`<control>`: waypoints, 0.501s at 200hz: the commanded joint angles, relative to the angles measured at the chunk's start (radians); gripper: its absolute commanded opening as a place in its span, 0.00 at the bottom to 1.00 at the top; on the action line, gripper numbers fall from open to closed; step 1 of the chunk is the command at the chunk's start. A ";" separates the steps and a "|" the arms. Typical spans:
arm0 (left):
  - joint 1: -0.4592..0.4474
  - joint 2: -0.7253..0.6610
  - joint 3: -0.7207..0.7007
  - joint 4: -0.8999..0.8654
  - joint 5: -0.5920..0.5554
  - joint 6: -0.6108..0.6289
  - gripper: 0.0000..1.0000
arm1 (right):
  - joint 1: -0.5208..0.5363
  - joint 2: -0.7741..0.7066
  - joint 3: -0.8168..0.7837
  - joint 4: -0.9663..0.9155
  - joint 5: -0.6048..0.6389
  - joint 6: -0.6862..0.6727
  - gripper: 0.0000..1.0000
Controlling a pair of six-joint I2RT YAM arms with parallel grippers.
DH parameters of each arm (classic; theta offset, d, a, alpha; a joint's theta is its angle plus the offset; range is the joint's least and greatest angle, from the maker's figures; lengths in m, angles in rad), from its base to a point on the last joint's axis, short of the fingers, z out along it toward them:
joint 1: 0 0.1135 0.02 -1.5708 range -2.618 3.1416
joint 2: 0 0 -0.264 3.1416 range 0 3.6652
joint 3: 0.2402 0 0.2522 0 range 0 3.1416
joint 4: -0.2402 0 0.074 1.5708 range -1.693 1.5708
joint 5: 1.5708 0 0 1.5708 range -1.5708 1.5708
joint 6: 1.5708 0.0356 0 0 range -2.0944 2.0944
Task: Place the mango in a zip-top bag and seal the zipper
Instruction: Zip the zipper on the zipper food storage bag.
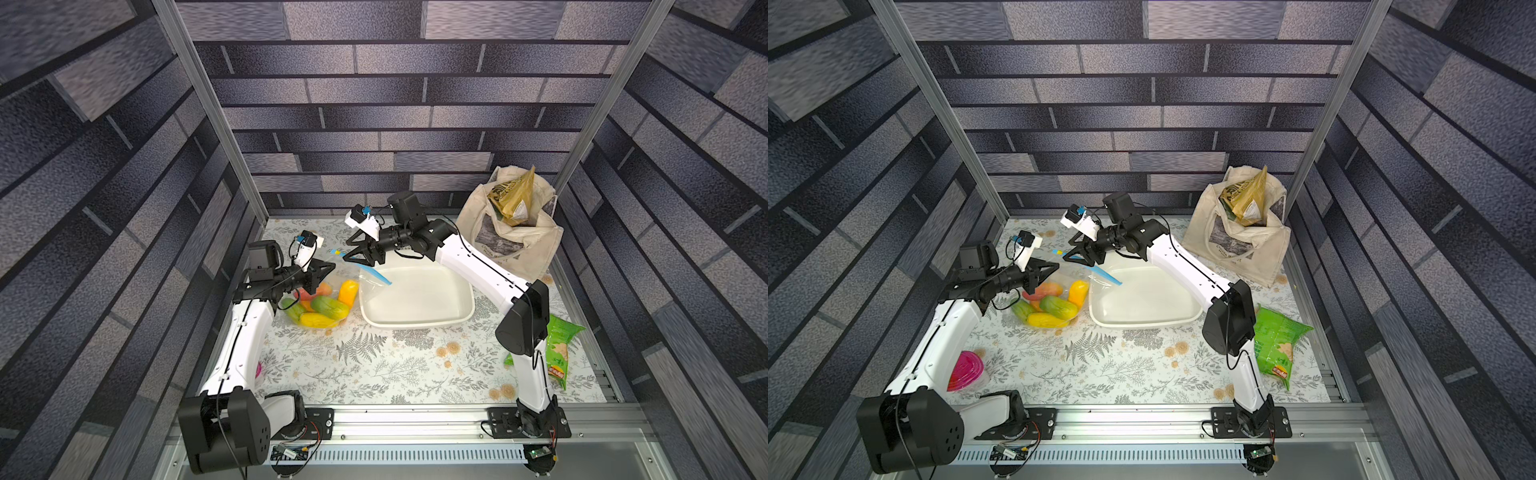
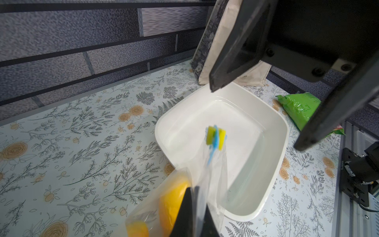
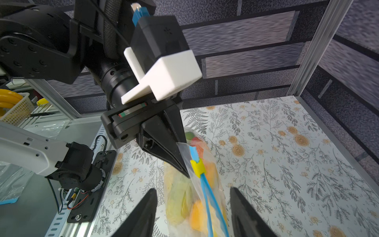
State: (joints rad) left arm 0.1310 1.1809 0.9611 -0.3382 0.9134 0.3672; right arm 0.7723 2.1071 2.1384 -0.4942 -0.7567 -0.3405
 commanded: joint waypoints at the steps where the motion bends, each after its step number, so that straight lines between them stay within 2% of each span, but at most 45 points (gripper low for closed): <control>1: -0.006 -0.035 0.031 -0.022 0.001 0.021 0.00 | 0.006 0.046 0.078 -0.101 -0.091 -0.048 0.60; 65: -0.007 -0.054 0.028 -0.046 0.039 0.051 0.00 | 0.006 0.133 0.194 -0.104 -0.110 -0.023 0.63; 82: -0.005 -0.052 0.031 -0.057 0.042 0.059 0.00 | 0.007 0.142 0.207 -0.083 -0.126 -0.009 0.61; 100: -0.004 -0.050 0.033 -0.057 0.042 0.060 0.00 | 0.007 0.163 0.246 -0.100 -0.145 -0.010 0.54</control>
State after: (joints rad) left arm 0.1310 1.1526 0.9627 -0.3775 0.9207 0.3943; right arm 0.7723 2.2375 2.3238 -0.5732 -0.8505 -0.3553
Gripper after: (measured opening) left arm 0.044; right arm 0.574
